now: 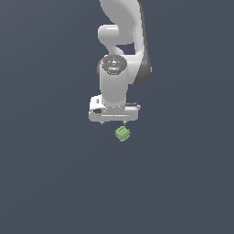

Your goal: Pick up the object and move it to a goal position.

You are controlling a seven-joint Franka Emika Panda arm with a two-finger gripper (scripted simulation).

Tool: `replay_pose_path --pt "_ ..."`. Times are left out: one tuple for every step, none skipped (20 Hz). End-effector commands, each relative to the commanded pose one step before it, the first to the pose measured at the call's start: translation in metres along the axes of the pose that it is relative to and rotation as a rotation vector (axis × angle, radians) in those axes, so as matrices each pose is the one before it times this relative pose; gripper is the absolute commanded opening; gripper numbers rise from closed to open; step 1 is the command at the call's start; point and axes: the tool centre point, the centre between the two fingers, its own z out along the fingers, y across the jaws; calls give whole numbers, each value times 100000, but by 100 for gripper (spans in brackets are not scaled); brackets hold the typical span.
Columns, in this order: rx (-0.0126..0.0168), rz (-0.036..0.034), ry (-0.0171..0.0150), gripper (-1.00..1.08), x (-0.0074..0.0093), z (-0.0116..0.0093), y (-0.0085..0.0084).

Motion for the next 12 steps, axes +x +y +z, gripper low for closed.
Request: replay_pose_path --pt "15 -676 42 100 -2 74 -108" --pt "0 -529 33 100 -6 65 -36" --pt "-4 -672 33 100 -9 83 -38" --pt "-5 -819 38 100 -12 101 -43" --pt "-3 -980 50 100 -13 120 -57" --pt "0 -1147 68 100 -13 140 -75" --pt "4 -1309 84 100 -13 159 -91" --pt "7 -1466 98 100 -13 177 -106" --pt "8 -1616 108 100 -14 194 -117" --pt "9 -1765 115 100 -16 211 -126" --pt "11 -1915 124 100 -17 229 -135" --pt "15 -2072 137 100 -17 246 -149"
